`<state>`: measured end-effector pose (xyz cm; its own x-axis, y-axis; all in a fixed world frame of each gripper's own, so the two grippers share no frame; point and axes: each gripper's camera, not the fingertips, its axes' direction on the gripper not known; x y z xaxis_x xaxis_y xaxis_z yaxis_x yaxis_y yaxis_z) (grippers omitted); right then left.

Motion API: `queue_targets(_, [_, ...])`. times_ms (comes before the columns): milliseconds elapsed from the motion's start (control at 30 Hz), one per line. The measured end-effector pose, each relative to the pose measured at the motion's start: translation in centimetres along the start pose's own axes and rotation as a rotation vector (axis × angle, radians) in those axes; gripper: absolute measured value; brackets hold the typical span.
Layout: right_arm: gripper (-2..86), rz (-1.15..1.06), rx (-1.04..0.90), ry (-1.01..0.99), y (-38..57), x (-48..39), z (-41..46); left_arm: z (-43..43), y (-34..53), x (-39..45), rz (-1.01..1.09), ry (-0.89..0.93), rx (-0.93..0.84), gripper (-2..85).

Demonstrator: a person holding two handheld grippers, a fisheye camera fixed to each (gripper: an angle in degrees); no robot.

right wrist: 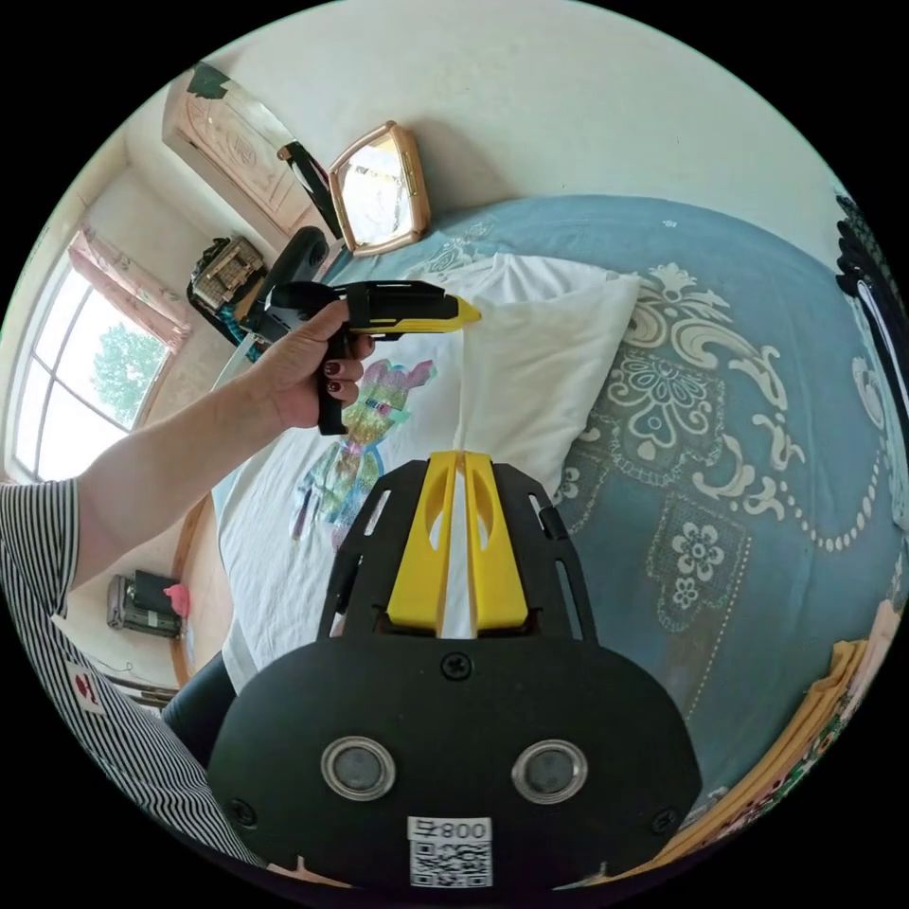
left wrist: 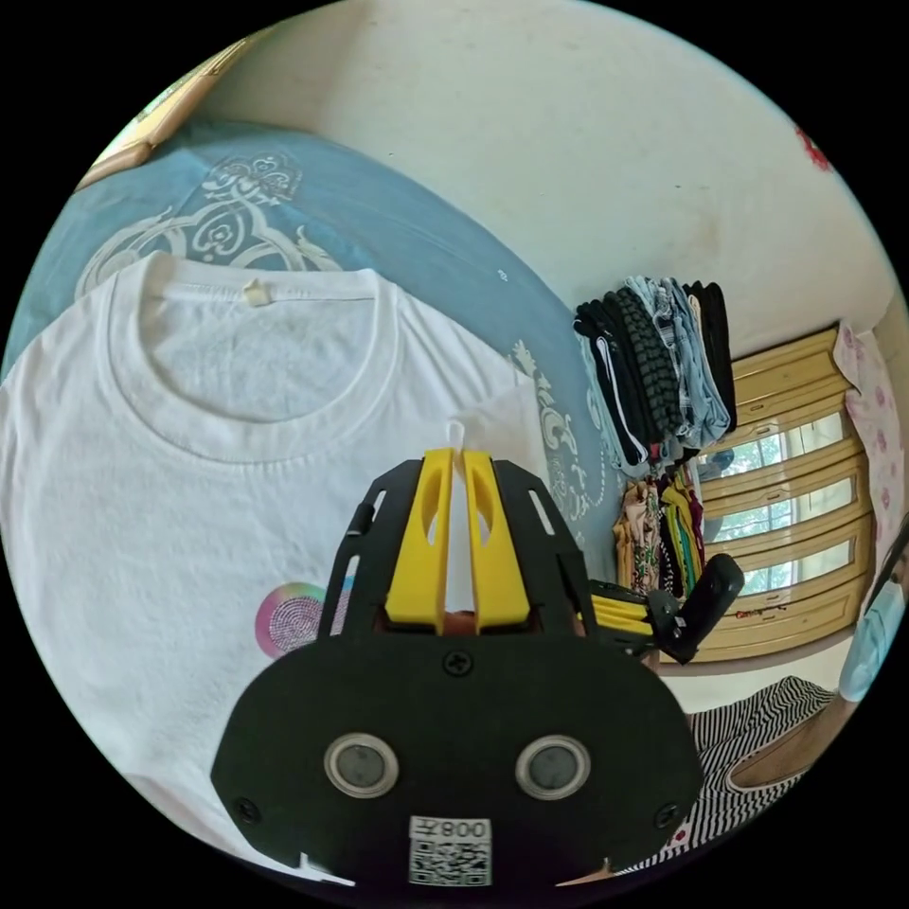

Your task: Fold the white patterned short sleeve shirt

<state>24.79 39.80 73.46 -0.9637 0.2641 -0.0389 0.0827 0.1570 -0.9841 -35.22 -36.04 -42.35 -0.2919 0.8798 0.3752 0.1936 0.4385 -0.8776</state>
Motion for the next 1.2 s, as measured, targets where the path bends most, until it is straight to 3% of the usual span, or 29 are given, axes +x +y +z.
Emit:
queue_targets(267, [1.4,0.055,0.009,-0.149,-0.7,0.5,-0.6,-3.9,0.7,0.1,0.049,-0.106,0.099,1.1])
queue_targets(433, [0.9,0.045,0.007,-0.205,-1.1,0.0,-1.1,-3.2,0.7,2.7,0.186,-0.159,0.042,0.4])
queue_targets(967, [0.1,0.097,-0.06,-0.032,-3.6,-0.9,-0.2,-2.7,1.9,4.9,0.297,-0.353,-0.115,0.2])
queue_targets(1200, [0.1,0.115,-0.009,-0.008,-4.0,-1.8,-1.6,-4.4,3.0,5.9,0.32,-0.341,-0.069,0.2])
